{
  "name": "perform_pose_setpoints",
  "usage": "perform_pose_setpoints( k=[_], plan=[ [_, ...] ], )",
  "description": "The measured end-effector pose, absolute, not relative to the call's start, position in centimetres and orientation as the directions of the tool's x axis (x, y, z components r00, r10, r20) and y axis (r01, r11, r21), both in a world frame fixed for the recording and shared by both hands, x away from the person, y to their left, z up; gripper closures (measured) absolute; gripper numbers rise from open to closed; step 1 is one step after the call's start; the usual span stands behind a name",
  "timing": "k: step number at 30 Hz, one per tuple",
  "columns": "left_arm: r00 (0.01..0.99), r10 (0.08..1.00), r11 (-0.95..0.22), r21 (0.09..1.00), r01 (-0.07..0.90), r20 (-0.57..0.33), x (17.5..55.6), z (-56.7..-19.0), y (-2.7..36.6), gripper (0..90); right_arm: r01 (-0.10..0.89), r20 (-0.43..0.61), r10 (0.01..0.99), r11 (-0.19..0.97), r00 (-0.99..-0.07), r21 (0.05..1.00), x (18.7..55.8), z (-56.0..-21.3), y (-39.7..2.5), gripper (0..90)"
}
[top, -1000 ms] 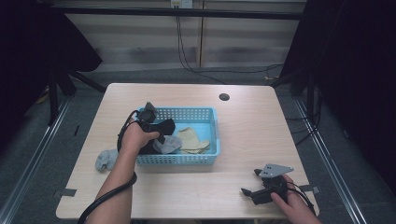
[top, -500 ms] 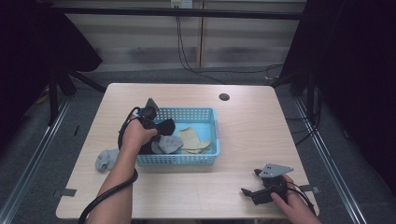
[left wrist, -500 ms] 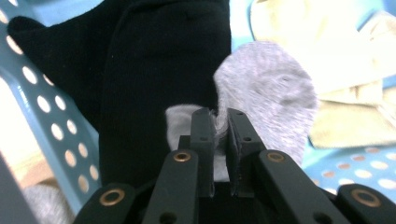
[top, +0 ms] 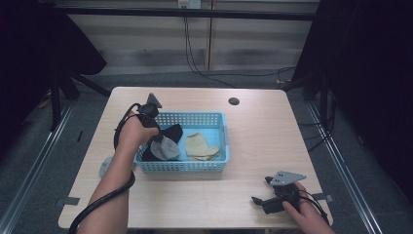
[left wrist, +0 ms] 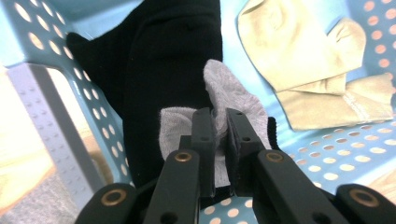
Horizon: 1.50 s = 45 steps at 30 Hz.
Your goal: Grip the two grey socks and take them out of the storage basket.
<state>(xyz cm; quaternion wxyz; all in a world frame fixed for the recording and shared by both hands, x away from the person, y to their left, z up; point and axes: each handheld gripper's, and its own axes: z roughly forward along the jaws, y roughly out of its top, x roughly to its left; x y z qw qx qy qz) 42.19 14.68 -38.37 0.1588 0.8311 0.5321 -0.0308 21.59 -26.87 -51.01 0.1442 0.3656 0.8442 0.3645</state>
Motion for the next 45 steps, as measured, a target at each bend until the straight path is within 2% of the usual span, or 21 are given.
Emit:
perform_pose_setpoints(
  k=[26,45],
  plan=[
    [0.433,0.880,-0.384,0.244,0.891,-0.195,42.3,-32.2,15.4,83.1,0.516,0.028,0.721,0.467,-0.692,0.718,21.6,-51.0,-26.9,10.2],
    [0.398,0.901,-0.347,0.264,0.900,-0.174,41.7,-28.9,18.4,83.1,0.518,0.032,0.721,0.465,-0.692,0.718,21.6,-51.0,-26.9,10.3]
  ],
)
